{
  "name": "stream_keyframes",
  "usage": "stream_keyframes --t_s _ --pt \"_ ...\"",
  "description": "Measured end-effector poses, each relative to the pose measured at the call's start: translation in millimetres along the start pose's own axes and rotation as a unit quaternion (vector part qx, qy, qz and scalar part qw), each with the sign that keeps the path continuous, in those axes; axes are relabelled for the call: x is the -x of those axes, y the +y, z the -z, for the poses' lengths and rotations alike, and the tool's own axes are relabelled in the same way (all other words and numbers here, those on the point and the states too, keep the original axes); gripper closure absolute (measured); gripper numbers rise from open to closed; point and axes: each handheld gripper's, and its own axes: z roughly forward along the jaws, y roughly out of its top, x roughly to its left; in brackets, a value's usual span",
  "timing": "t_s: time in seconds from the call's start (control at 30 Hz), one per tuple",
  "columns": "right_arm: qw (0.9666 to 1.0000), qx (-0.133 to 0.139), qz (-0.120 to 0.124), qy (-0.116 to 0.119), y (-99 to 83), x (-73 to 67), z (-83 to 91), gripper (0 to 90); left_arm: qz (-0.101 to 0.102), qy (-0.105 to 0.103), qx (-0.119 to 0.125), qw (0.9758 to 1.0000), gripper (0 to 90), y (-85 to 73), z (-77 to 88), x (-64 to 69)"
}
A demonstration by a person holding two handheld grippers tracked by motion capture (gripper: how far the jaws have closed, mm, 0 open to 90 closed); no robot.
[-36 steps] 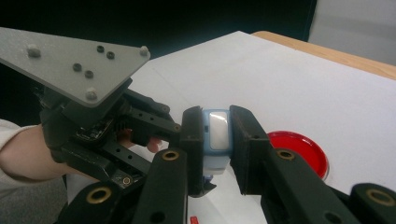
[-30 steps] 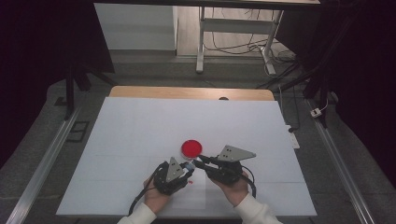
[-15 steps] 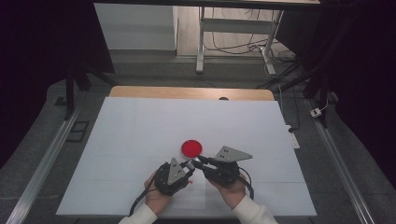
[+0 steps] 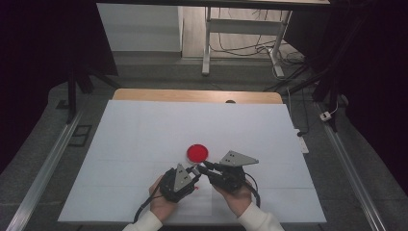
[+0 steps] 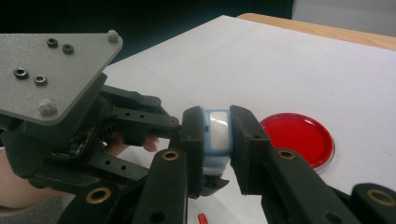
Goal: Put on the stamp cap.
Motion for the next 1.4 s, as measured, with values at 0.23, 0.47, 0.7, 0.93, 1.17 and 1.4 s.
stream_keyframes --t_s 0.23,0.47,0.7,0.93,1.17,1.4 --pt "0.9999 -0.010 0.002 -0.005 -0.4 -1.3 -2.0 74.9 -0.004 0.002 -0.006 1.0000 65.5 -0.6 -0.9 0.4" --pt "0.9996 -0.025 0.005 -0.010 1.0 -2.2 -2.7 74.9 -0.024 0.014 -0.013 0.9995 65.5 -0.3 -1.9 4.0" --pt "0.9994 -0.034 0.007 -0.009 0.8 -2.4 -3.9 74.9 -0.028 0.014 -0.020 0.9993 65.6 -0.5 -2.6 4.7" --pt "0.9993 -0.037 0.003 -0.006 1.1 -0.9 -3.8 75.0 -0.031 0.013 -0.013 0.9994 65.6 -0.2 -1.8 5.7" --pt "0.9991 -0.042 -0.001 -0.004 -0.5 -0.6 -5.0 75.0 -0.035 0.014 -0.014 0.9992 65.6 -0.1 -1.4 7.1" --pt "0.9989 -0.045 -0.007 -0.003 -2.5 0.5 -5.7 75.1 -0.028 0.010 -0.012 0.9995 65.5 -0.2 -1.4 7.0"
